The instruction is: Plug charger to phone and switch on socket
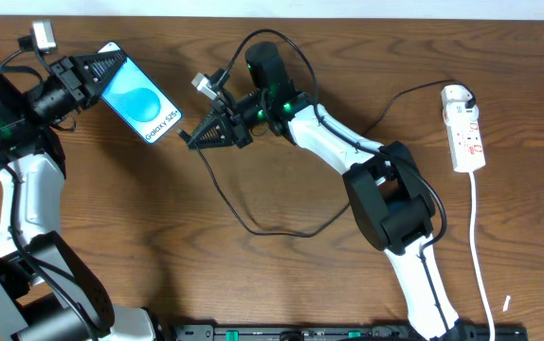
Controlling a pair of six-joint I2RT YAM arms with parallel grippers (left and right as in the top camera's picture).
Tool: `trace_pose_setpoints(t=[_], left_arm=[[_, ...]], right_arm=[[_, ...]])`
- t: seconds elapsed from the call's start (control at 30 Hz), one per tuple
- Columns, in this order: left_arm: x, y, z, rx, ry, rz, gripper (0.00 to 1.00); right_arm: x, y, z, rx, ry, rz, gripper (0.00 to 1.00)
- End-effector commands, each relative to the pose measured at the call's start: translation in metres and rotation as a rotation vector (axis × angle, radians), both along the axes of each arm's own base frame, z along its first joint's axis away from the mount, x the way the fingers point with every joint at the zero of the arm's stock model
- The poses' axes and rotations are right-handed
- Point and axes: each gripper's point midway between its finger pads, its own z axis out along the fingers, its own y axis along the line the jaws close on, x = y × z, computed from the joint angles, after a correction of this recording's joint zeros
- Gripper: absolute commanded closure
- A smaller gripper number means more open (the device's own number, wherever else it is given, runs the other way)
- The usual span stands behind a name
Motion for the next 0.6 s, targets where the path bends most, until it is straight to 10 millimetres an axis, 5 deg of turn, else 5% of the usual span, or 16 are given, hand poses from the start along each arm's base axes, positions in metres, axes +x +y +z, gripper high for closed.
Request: trace_pose_setpoints(t=[0.0,0.57], left_arm=[[-0.003,0.001,0.008,0.054,-0.073,0.009,0.92],[0.016,0.016,-0.019,-0.003,0.059,0.110,0.93]], right_arm=[[0.000,0.000,0.011,-0.021,0.048,0.019,0.99],[0.001,0.001,0.013,-0.027,0.057,0.019,0.99]])
